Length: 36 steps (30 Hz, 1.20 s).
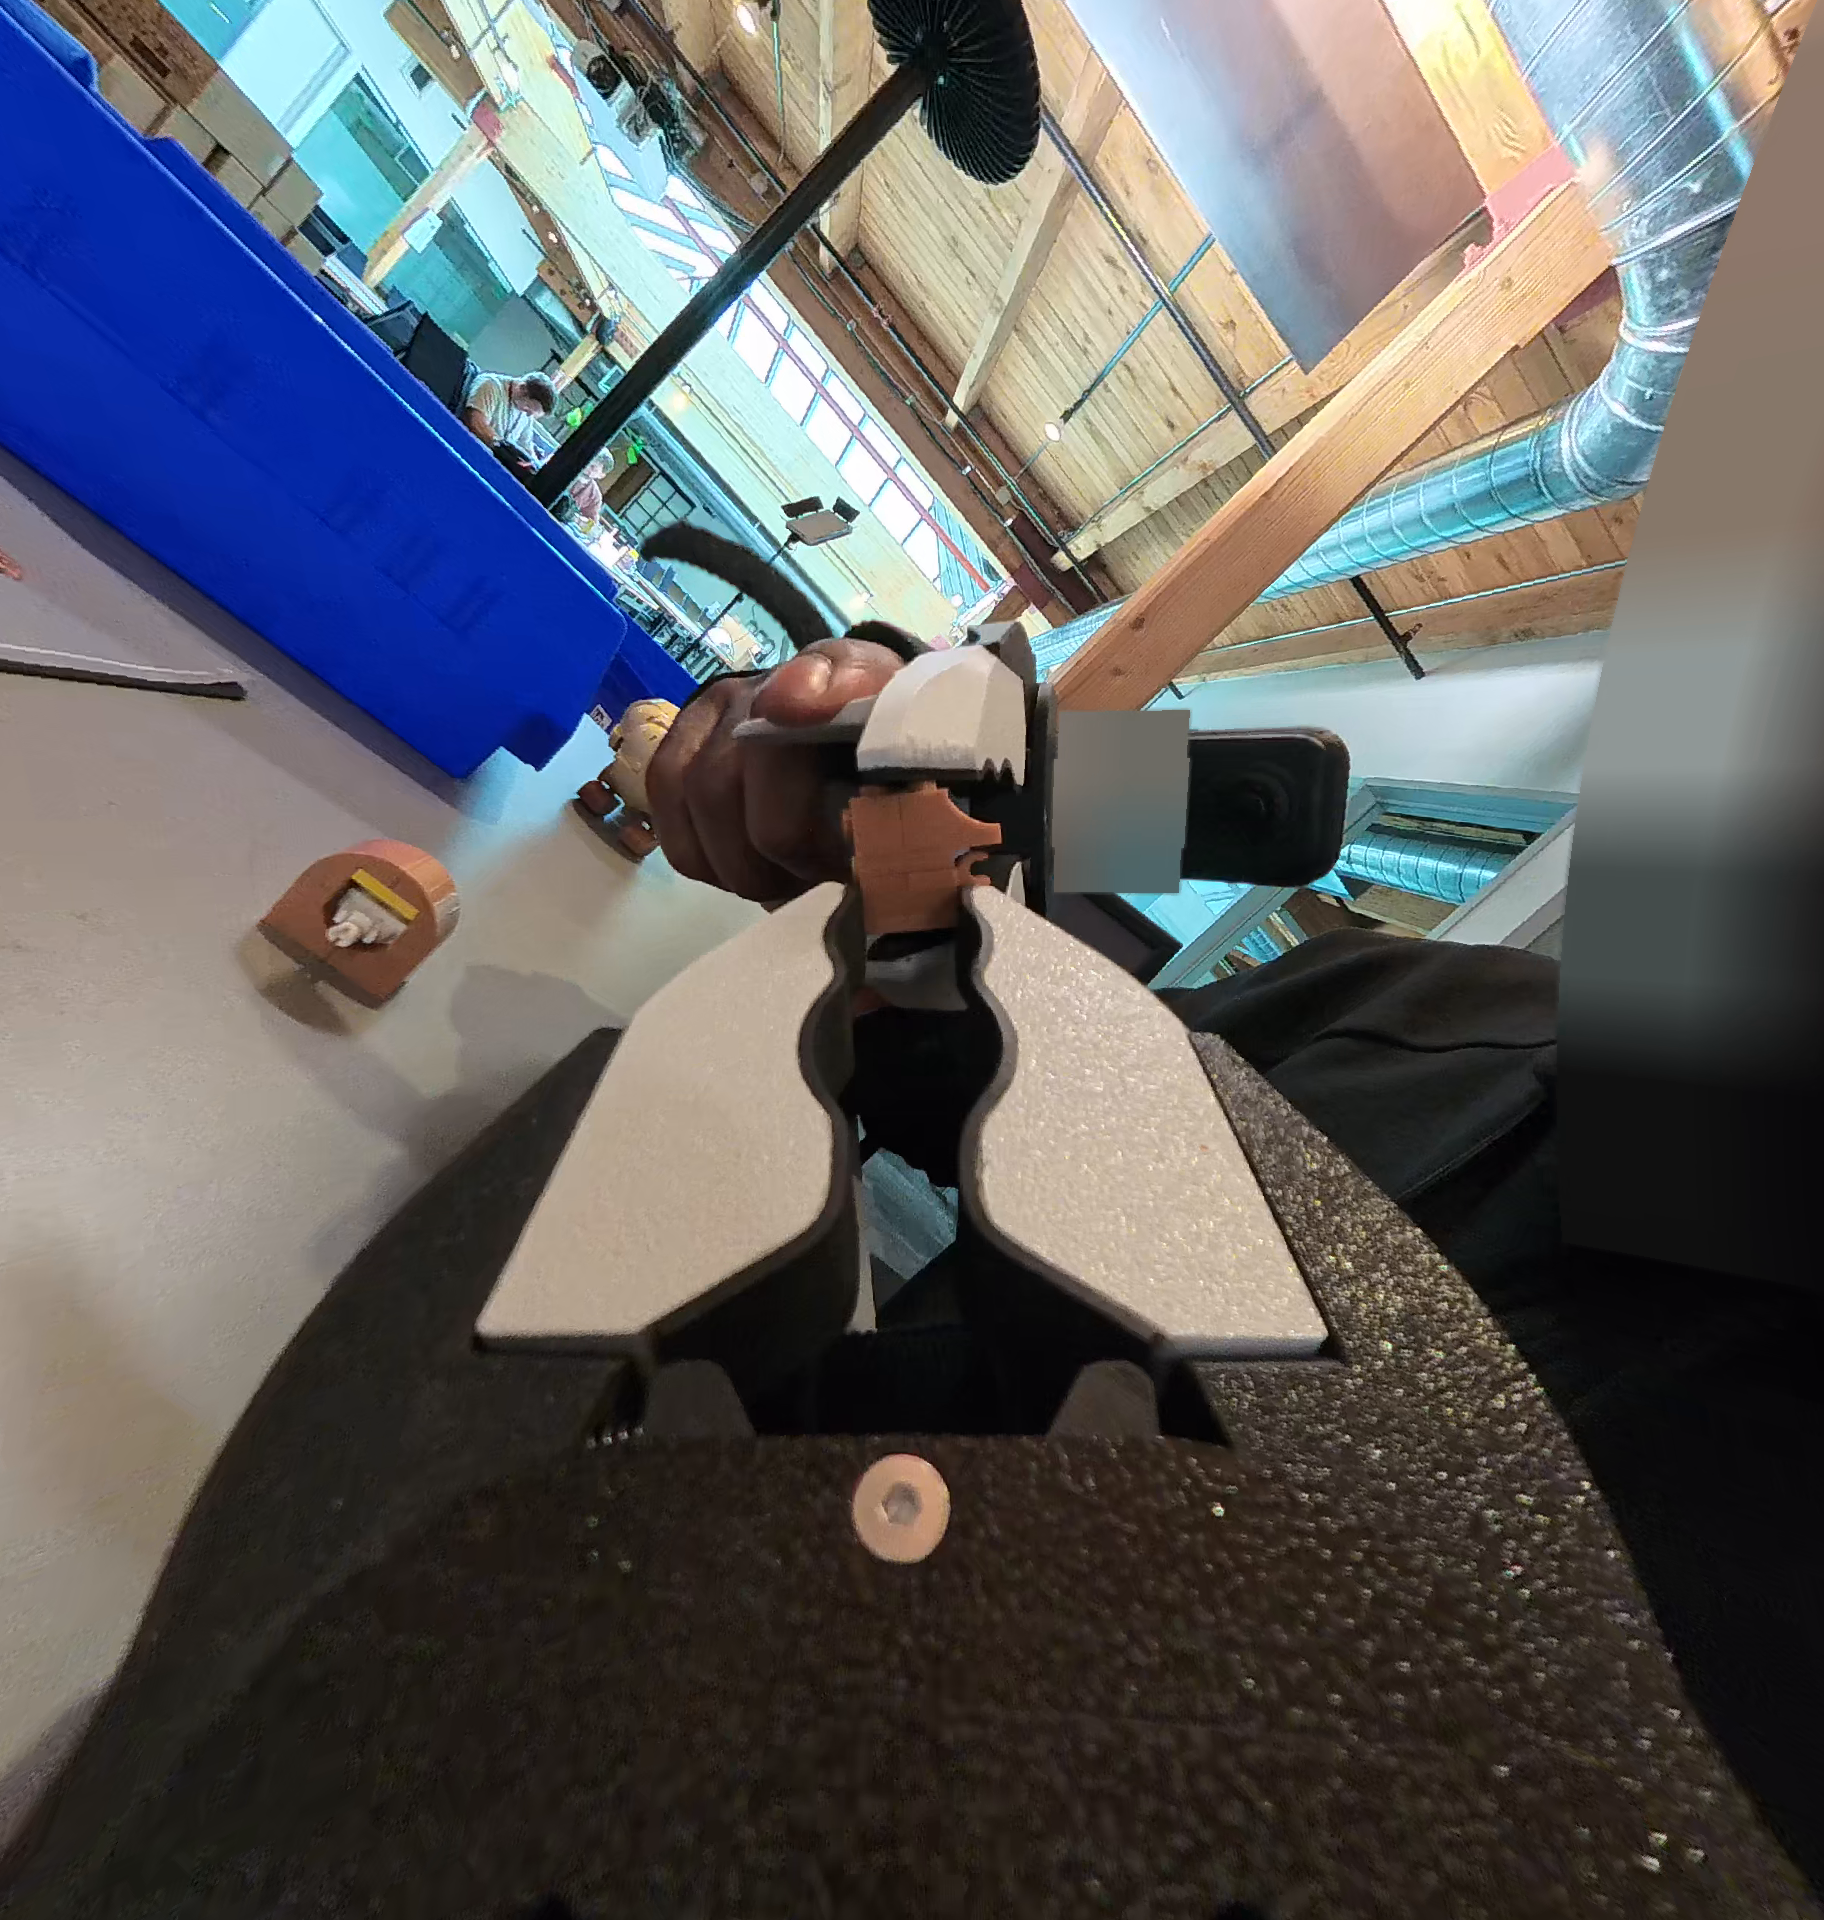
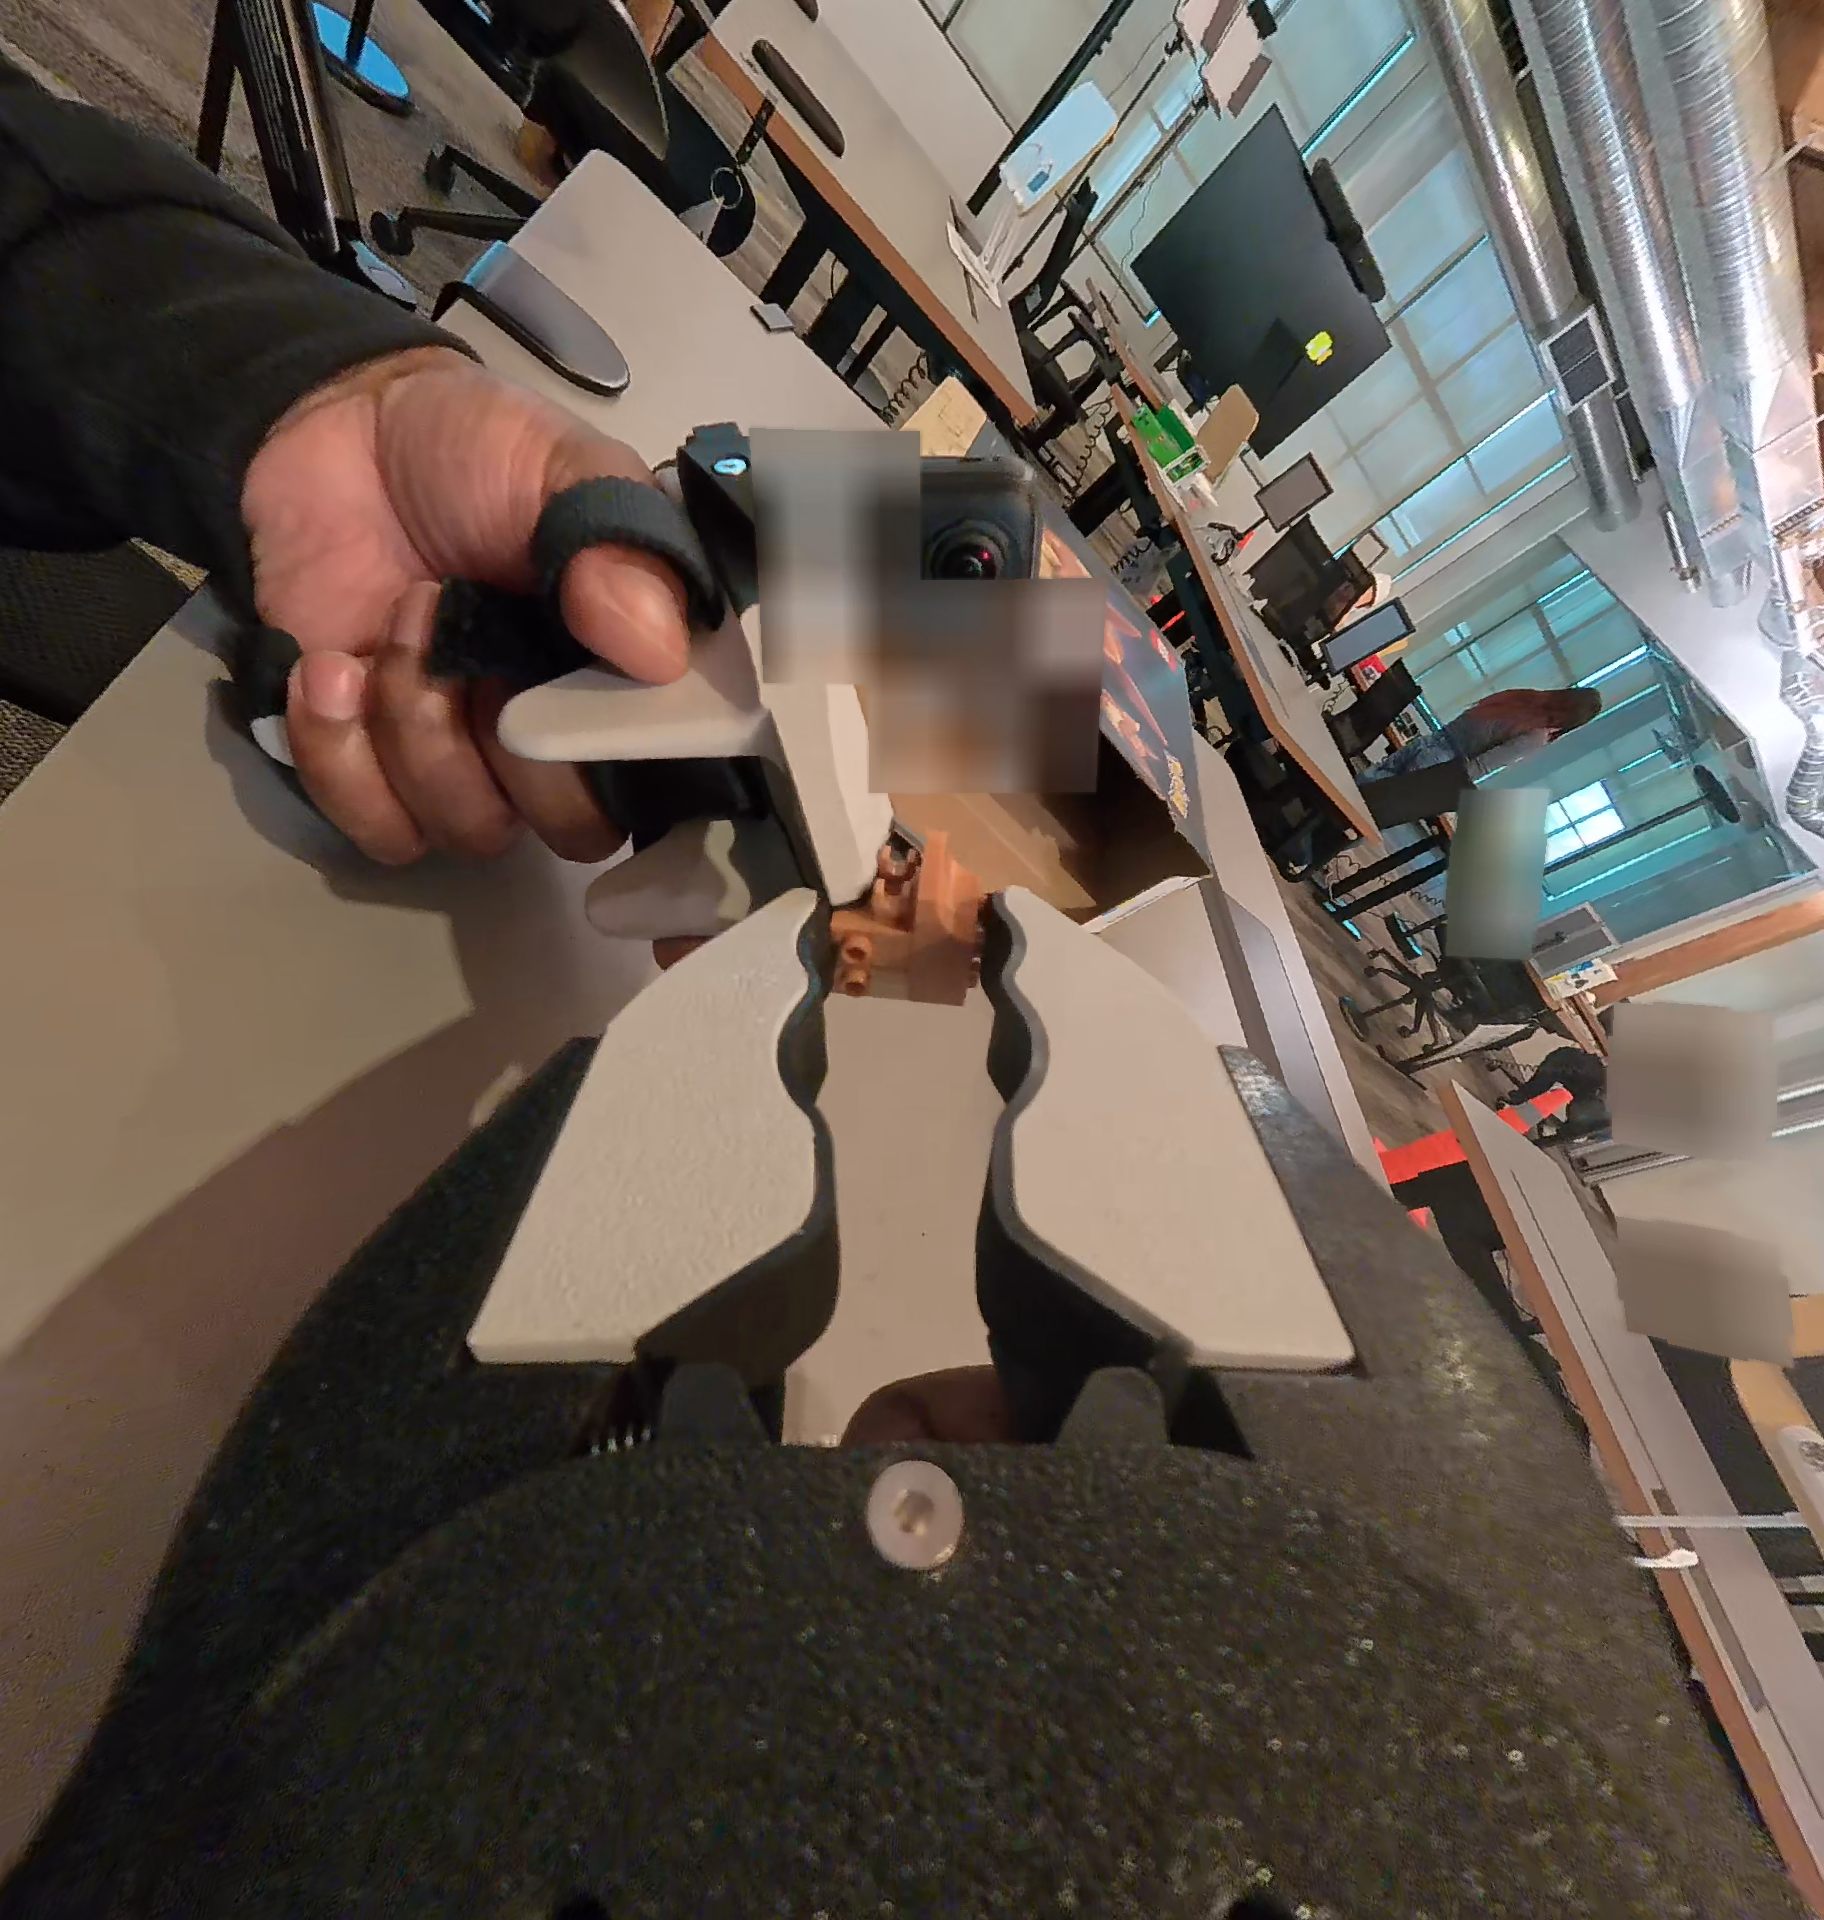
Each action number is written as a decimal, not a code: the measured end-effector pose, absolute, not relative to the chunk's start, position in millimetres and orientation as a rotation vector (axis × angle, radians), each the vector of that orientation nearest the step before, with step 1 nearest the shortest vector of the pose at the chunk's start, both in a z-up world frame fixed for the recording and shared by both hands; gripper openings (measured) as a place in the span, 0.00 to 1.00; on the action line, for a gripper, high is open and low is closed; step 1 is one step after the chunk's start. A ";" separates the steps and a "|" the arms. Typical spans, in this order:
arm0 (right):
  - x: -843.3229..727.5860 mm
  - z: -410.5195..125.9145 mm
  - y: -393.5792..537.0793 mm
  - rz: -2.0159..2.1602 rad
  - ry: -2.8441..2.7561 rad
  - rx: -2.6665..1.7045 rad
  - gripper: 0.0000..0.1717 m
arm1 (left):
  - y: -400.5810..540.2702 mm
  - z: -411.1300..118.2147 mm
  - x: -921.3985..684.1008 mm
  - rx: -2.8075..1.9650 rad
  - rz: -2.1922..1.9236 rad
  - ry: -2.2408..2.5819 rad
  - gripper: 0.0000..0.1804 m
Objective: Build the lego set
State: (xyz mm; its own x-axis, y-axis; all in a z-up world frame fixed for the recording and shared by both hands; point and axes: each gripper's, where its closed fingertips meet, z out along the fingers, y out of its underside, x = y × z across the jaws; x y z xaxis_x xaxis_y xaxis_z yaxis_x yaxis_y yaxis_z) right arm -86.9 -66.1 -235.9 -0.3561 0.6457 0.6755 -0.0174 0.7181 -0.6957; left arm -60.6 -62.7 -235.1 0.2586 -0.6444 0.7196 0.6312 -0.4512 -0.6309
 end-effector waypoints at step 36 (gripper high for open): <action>-28.0 -260.5 -82.2 1.010 -2.308 -0.263 0.10 | -84.9 -270.6 -20.0 -1.773 -1.563 0.687 0.09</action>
State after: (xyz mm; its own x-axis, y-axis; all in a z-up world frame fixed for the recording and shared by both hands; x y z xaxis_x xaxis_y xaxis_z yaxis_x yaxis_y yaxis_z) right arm -28.0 -82.2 -260.5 -0.8009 0.4001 0.4454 -0.0558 0.6909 -0.7208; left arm -20.0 -84.9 -270.6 0.1448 -0.7570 0.6372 0.0421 -0.6386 -0.7683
